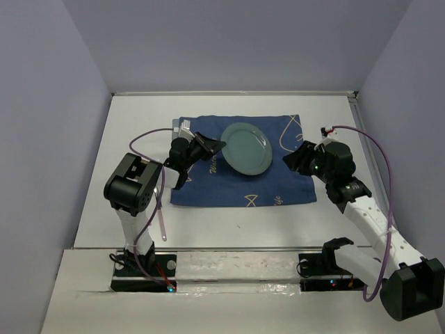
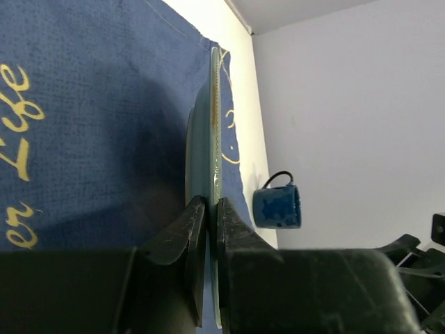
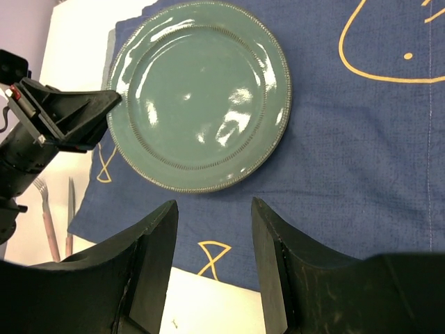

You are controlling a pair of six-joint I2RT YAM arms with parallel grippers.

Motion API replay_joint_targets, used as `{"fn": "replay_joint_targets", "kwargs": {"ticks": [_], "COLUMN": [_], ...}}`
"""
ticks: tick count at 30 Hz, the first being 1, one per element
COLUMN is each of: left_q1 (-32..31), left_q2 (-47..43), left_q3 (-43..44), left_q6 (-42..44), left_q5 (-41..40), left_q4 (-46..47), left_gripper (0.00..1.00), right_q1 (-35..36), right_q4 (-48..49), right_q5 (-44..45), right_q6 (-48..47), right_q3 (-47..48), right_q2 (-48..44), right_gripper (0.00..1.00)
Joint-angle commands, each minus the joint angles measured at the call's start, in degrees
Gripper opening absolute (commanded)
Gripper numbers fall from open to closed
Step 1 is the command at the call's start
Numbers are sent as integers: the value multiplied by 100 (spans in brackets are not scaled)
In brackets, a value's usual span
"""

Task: Set the dinner table for one person

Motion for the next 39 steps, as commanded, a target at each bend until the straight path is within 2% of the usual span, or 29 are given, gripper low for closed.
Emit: {"fn": "replay_joint_targets", "kwargs": {"ticks": [1, 5, 6, 7, 9, 10, 12, 13, 16, 17, 21, 25, 26, 29, 30, 33, 39], "left_q1": [-35, 0, 9, 18, 18, 18, 18, 18, 18, 18, 9, -52, -96, -499, -814, -1317, -1511], "left_q2": [-27, 79, 79, 53, -35, -122, -228, -359, -631, -711, -1361, -2520, -2749, -3777, -4014, -4771, -6115], "left_q3": [392, 348, 322, 313, 313, 313, 330, 331, 374, 427, 603, 419, 366, 243, 321, 602, 937], "left_q6": [170, 409, 444, 505, 751, 839, 1102, 1182, 1498, 1595, 2280, 2720, 2825, 3062, 3281, 3722, 4223], "left_q5": [175, 79, 43, -9, -211, -255, -422, -484, -738, -844, -1878, -2724, -2813, -3033, -3216, -3201, -2394], "left_q4": [1199, 839, 829, 768, 330, 189, -240, -504, -980, -1504, -2798, -3495, -3591, -4004, -4336, -5067, -6482], "left_gripper": [0, 0, 4, 24, 47, 69, 91, 99, 99, 99, 99, 99, 99, 99, 99, 99, 99], "right_q1": [51, 51, 51, 51, 51, 51, 51, 51, 51, 51, 51, 51, 51, 51, 51, -124, -625], "right_q4": [87, 114, 114, 114, 122, 122, 114, 79, 8, -53, -290, -764, -1000, -1352, -1415, -1460, -1468], "right_q5": [105, 149, 158, 149, 202, 219, 281, 385, 562, 684, 1106, 2185, 2763, 3853, 4067, 4516, 4799], "right_q6": [-132, -159, -159, -150, -159, -159, -150, -124, -97, -80, -18, 61, 113, 202, 245, 263, 97], "right_q3": [-24, -60, -68, -68, -77, -86, -103, -112, -113, -112, -86, 28, 80, 142, 195, 318, 713], "right_q2": [1, 27, 27, 36, 18, 18, -17, -34, -43, -43, -113, -245, -272, -368, -351, -9, 632], "right_gripper": [52, 52, 52, 52, 52, 52, 52, 52, 52, 52, 52, 51, 51, 50, 54, 56, 57]}}
